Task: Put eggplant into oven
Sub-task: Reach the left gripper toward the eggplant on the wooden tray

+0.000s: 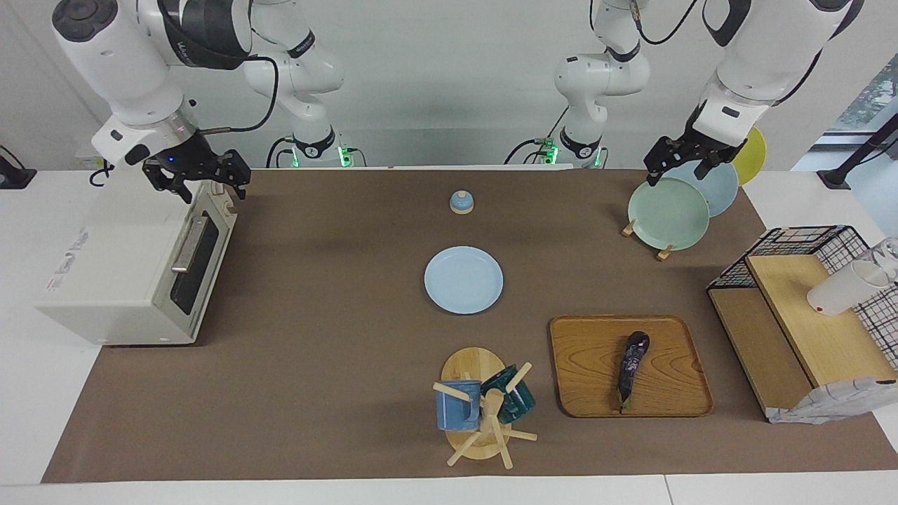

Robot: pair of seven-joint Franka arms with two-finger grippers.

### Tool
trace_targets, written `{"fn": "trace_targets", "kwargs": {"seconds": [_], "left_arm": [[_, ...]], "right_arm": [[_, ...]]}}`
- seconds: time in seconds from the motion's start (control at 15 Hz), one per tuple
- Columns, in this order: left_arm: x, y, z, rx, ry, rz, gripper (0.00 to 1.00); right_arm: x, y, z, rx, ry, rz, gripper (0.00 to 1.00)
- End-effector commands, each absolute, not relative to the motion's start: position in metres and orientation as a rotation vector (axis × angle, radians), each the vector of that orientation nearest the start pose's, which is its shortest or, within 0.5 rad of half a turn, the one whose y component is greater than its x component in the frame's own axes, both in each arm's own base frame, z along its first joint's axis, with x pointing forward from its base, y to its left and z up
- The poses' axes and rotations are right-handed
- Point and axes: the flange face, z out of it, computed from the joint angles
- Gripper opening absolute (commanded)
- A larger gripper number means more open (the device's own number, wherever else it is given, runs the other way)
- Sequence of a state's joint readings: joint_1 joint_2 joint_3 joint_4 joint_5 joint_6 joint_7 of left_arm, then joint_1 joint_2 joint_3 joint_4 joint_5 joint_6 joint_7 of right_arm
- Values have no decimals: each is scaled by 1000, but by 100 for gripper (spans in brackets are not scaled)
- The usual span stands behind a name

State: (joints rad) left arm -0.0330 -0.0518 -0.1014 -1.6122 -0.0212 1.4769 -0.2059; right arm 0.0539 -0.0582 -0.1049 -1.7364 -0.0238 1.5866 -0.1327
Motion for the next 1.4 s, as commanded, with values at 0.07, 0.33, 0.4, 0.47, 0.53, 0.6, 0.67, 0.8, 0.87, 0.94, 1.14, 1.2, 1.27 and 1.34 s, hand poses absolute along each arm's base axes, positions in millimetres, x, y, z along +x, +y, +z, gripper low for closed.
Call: {"fn": "trace_targets", "kwargs": {"seconds": [0.07,0.33,0.4,0.47,0.53,0.6,0.67,0.8,0.87,0.94,1.14,1.2,1.27,1.34], "left_arm": [[523,-72,627,-3153,-119,118,100],[521,-75,626,-3152,-115,118,100],[522,-73,626,-3162,-124,113,100],[522,-72,626,-3175,-129,117,100],[523,-72,626,-3178,-131,108,100],[525,-72,627,-3182,-128,82,100],[528,-75,625,-3187,-115,43,100],[533,-75,620,-3191,-98,16,100],[537,-75,616,-3193,-57,15,100],[546,-75,605,-3196,-22,26,100],[578,-76,568,-3207,22,24,100],[593,-77,546,-3207,24,53,100],[611,-79,525,-3207,57,76,100],[628,-79,508,-3212,119,80,100]], "right_arm": [[530,-33,583,-3143,-96,164,100],[530,-33,583,-3144,-96,164,100],[530,-32,583,-3143,-99,164,100],[530,-32,583,-3143,-99,164,100],[530,-33,583,-3143,-96,164,100],[530,-32,583,-3143,-99,164,100],[530,-32,583,-3143,-99,164,100],[530,-32,583,-3143,-99,164,100],[530,-33,583,-3143,-96,164,100],[530,-33,583,-3143,-96,164,100],[530,-32,583,-3143,-99,164,100],[530,-33,583,-3143,-96,164,100],[530,-31,583,-3143,-101,164,100],[530,-33,583,-3143,-96,164,100]]}}
